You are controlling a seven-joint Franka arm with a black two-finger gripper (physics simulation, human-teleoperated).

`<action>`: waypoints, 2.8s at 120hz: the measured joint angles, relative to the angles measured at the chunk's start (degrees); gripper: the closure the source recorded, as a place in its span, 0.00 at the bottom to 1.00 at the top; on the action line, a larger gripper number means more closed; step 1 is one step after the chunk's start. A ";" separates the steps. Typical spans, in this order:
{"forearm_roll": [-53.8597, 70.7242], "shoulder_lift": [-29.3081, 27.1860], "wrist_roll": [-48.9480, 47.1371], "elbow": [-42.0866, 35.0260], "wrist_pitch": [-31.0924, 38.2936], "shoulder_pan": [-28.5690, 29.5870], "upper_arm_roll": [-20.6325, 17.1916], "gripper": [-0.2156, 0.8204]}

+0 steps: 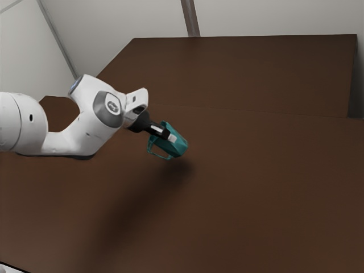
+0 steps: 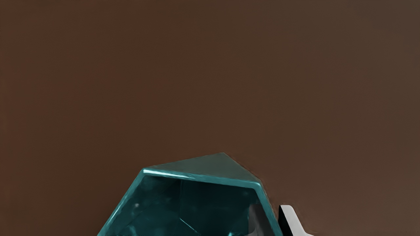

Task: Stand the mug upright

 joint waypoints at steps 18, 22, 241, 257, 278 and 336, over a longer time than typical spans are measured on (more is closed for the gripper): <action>16.16 0.05 -8.49 1.42 -5.92 -1.49 0.63 0.96; 18.25 -0.03 -10.52 1.45 -7.07 -1.84 0.72 0.96; 35.93 3.65 -57.89 1.68 -15.09 3.18 -0.79 0.96; 35.31 3.72 -58.14 1.78 -15.76 3.17 -0.77 0.91; 34.86 3.73 -58.28 1.99 -16.31 3.16 -0.76 0.74; 31.99 2.70 -59.71 10.85 -27.31 3.30 -0.91 0.41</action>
